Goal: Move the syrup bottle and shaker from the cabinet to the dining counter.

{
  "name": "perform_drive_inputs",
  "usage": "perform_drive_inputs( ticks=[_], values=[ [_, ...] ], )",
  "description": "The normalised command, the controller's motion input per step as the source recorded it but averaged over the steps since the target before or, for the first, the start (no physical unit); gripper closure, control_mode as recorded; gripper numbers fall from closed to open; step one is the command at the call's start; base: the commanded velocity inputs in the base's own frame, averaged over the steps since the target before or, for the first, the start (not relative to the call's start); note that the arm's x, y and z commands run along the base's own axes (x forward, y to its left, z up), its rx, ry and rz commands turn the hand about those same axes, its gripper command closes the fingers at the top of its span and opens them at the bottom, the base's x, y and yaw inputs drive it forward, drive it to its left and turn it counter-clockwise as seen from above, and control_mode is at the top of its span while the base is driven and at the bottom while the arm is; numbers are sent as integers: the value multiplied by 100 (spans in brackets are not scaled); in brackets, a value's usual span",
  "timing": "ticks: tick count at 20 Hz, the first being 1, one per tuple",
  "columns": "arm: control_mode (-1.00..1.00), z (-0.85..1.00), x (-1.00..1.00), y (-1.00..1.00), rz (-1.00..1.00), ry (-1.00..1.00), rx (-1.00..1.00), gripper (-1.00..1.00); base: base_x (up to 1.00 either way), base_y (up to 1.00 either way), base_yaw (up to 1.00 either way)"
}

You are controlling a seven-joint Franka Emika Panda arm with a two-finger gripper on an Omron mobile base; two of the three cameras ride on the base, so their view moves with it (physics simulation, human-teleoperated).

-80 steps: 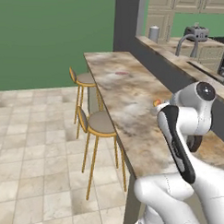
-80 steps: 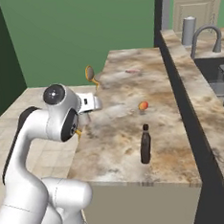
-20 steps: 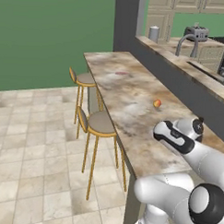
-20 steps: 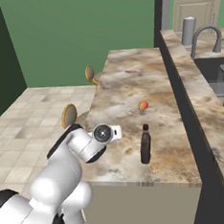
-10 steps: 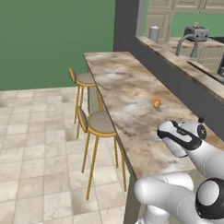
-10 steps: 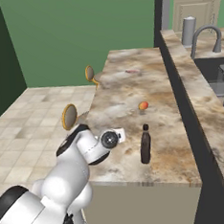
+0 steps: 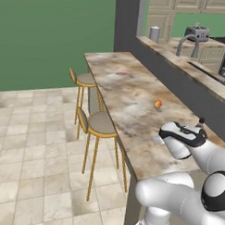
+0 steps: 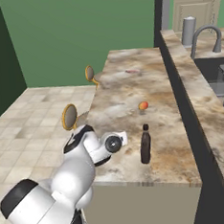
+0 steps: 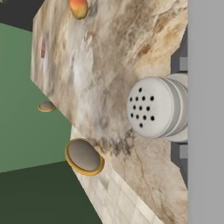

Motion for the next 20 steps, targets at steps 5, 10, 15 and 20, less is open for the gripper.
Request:
perform_drive_inputs(
  ticks=[5,10,15,20],
  values=[
    [-100,-20,4,6,0,0,0,100,0,0,0],
    [-100,-20,9,6,0,0,0,100,0,0,0],
    [-100,-18,11,2,0,0,0,100,0,0,0],
    [-100,-14,10,0,0,0,0,100,0,0,0]
  ],
)
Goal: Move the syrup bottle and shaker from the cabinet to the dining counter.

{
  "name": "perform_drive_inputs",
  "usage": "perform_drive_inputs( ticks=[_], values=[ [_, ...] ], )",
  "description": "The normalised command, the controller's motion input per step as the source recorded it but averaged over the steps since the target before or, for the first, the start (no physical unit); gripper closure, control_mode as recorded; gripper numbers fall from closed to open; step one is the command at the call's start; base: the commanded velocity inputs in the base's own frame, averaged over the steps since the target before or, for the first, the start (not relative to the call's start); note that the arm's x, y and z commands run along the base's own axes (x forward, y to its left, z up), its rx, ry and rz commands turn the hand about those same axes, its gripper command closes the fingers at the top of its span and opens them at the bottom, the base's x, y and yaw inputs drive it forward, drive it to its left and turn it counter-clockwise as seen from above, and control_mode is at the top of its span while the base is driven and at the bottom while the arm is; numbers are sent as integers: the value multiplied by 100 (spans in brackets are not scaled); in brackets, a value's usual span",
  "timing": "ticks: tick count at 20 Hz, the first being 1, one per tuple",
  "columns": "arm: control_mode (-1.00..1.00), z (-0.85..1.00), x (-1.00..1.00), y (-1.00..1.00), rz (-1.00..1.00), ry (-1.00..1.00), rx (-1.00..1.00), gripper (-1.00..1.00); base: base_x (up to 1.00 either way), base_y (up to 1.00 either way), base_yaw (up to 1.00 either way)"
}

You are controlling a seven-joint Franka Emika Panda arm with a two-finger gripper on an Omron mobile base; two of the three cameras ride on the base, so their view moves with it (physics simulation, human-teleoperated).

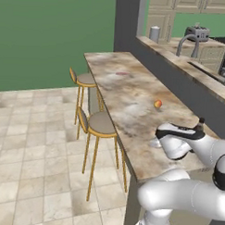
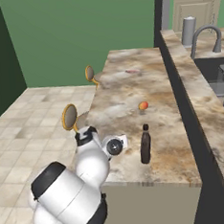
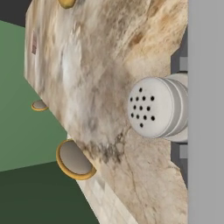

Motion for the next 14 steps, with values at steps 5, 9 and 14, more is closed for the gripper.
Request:
perform_drive_inputs(
  ticks=[5,9,14],
  values=[
    [-100,-15,8,0,0,0,0,100,0,0,0],
    [-100,-9,6,0,0,0,0,100,0,0,0],
    [-100,-6,8,0,0,0,0,100,0,0,0]
  ],
)
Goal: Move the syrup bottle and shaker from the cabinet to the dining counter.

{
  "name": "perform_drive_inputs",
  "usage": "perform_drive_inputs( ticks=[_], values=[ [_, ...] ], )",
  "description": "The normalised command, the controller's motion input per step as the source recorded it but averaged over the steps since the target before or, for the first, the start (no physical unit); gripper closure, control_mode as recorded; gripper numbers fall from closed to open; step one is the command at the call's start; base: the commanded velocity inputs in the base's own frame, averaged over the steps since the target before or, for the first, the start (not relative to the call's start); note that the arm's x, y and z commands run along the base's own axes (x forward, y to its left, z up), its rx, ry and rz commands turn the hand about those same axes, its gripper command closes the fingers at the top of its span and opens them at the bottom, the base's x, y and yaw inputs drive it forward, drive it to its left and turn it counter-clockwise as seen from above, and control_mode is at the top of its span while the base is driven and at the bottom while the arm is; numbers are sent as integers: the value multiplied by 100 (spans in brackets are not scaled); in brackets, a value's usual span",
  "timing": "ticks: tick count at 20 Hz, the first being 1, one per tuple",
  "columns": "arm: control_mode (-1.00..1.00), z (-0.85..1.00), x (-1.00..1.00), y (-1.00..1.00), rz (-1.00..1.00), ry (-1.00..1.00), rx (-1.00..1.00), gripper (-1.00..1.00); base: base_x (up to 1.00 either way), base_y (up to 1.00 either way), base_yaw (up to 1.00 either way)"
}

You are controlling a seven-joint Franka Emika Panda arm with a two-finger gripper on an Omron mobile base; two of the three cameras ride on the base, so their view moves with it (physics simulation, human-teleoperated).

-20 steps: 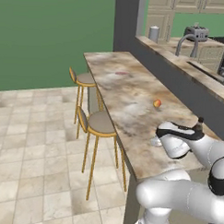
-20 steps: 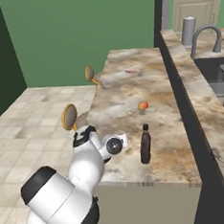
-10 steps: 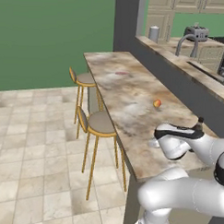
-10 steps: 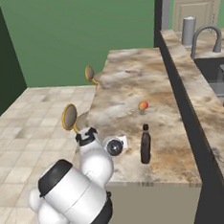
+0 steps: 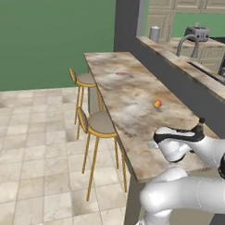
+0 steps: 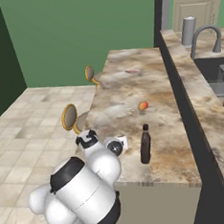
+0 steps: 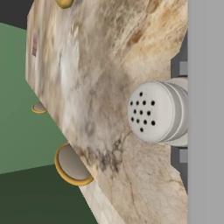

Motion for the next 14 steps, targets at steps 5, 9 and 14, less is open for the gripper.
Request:
perform_drive_inputs(
  ticks=[5,9,14],
  values=[
    [-100,-4,9,0,0,0,0,100,0,0,0],
    [-100,-2,8,0,0,0,0,100,0,0,0],
    [-100,-3,8,0,0,0,0,-100,0,0,0]
  ],
)
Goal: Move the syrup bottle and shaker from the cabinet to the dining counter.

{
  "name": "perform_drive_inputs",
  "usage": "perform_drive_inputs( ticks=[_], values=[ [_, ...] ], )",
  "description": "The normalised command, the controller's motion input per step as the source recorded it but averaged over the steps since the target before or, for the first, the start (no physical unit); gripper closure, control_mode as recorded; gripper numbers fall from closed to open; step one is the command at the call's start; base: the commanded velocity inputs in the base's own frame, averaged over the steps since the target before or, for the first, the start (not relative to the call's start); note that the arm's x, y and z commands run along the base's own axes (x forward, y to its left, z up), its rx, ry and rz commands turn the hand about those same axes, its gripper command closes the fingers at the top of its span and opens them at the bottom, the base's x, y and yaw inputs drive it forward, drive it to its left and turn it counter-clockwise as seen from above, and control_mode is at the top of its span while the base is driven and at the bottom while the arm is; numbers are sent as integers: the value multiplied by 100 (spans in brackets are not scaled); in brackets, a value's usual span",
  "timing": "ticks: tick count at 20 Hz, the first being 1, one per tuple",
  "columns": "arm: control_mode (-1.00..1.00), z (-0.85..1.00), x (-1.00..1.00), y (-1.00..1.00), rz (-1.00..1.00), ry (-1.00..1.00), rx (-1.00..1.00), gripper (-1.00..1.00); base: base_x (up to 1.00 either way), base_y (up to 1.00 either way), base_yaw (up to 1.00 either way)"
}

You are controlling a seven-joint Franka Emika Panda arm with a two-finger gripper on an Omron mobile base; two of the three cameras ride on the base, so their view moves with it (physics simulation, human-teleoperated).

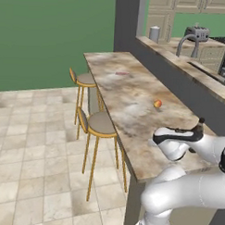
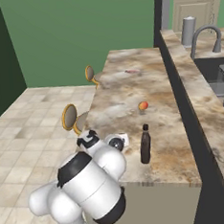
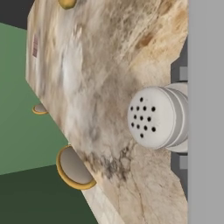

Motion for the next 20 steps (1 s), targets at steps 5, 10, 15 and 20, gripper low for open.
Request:
perform_drive_inputs(
  ticks=[5,10,15,20],
  values=[
    [-100,-13,6,0,0,0,0,-100,0,0,0],
    [-100,-7,2,0,0,0,0,-100,0,0,0],
    [-100,-2,0,0,0,0,0,-100,0,0,0],
    [-100,9,0,0,0,0,0,-100,0,0,0]
  ],
)
